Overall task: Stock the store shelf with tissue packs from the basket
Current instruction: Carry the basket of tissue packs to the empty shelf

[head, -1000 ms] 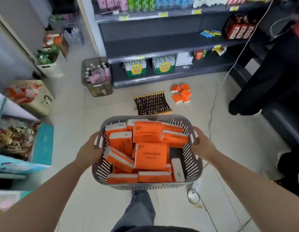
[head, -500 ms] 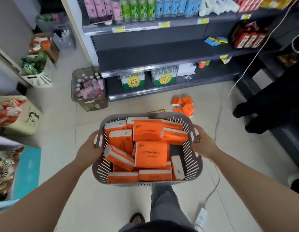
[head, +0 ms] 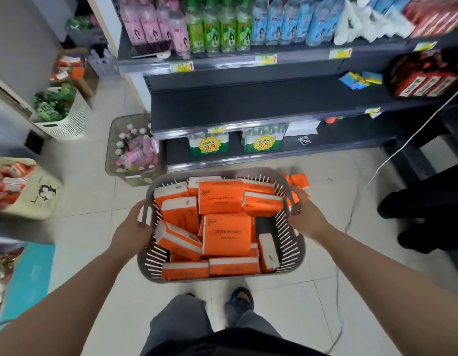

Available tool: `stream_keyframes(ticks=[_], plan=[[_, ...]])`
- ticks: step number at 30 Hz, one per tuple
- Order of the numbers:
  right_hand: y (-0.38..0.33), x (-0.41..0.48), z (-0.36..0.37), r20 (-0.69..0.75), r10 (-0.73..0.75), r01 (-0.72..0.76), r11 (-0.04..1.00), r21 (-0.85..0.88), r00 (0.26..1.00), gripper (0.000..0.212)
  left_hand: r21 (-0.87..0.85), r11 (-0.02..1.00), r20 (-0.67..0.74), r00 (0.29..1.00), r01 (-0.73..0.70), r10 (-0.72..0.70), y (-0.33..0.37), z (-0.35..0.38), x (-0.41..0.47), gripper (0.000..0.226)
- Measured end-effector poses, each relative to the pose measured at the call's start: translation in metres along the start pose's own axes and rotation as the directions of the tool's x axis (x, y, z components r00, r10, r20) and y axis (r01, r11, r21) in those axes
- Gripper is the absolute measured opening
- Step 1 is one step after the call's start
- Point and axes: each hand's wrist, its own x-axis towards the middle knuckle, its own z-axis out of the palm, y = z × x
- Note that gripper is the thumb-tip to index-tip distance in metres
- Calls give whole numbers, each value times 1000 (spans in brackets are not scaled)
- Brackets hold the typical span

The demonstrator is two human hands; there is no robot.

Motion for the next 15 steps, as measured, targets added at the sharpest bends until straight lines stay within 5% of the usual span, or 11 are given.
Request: stream_keyframes(ticks=[15], plan=[[-101,192,35,9,99,-99,995,11,995,75,40,999,100,995,21,-24,53,-54,225,64]])
